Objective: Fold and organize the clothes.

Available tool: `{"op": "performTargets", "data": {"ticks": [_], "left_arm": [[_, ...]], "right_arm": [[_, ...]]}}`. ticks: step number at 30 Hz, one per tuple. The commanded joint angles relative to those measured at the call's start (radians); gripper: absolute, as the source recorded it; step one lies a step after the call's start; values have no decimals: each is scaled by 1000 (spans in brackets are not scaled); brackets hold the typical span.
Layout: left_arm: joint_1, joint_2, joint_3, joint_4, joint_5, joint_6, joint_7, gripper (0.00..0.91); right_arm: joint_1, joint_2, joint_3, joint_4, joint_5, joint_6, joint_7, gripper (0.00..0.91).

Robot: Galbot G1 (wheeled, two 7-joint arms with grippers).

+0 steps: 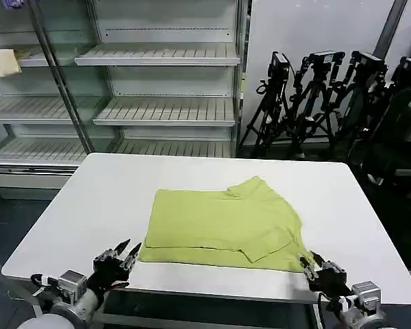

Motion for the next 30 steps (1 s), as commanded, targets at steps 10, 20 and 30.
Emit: {"op": "performTargets", "data": {"ticks": [10, 20, 30], "left_arm": [[-784, -37, 384, 649, -108, -3, 29, 907], [-953, -104, 425, 937, -101, -2, 92, 907], [-905, -102, 425, 931, -105, 1, 109, 907]], "right_arm": [[935, 107, -485, -666, 54, 2, 88, 907], [1150, 275, -547, -1070, -20, 4, 62, 907], [1162, 324, -536, -1213, -30, 3, 73, 907]]}}
